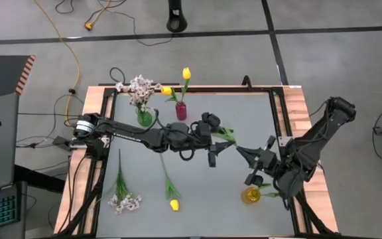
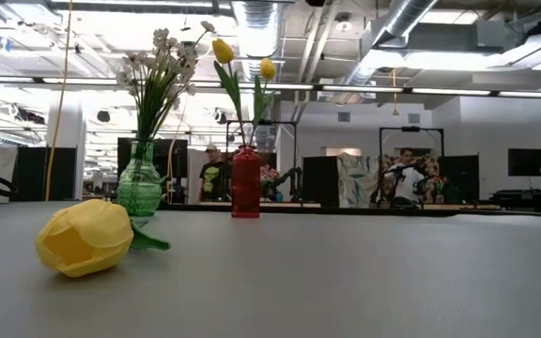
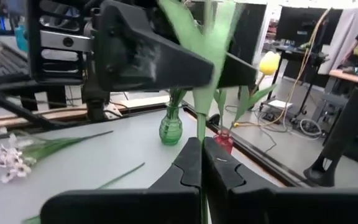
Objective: Sort flowers into vase by color
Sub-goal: Put the black tulip into the yellow vase
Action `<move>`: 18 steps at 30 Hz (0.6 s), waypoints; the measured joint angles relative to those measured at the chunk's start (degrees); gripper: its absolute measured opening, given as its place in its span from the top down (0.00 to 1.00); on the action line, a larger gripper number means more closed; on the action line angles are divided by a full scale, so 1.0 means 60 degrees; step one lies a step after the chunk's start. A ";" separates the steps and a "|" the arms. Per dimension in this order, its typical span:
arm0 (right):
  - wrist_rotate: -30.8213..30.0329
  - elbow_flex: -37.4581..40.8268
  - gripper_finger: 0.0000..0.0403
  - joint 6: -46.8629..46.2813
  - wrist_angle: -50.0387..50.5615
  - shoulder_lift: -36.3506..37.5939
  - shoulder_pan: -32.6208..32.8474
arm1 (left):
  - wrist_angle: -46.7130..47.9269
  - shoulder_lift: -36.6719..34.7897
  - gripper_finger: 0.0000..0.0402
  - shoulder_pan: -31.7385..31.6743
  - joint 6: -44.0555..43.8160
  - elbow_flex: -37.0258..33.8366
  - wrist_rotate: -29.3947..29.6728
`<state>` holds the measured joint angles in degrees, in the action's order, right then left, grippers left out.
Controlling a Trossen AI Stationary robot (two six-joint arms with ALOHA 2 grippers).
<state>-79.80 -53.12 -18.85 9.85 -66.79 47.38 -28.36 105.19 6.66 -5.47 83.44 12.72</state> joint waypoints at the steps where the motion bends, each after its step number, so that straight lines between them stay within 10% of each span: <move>1: 0.0040 0.0000 0.93 0.0357 -0.0243 -0.0028 -0.0041 | 0.0067 0.0000 0.54 0.0000 0.0003 0.0000 -0.0003; 18: 0.0076 -0.0004 0.92 0.0899 -0.0736 -0.0137 -0.0180 | 0.0116 -0.0018 0.82 0.0015 0.0221 -0.0004 -0.0174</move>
<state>-79.34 -53.15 -13.45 5.43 -67.61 46.30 -27.66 105.08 6.74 -4.14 83.42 11.68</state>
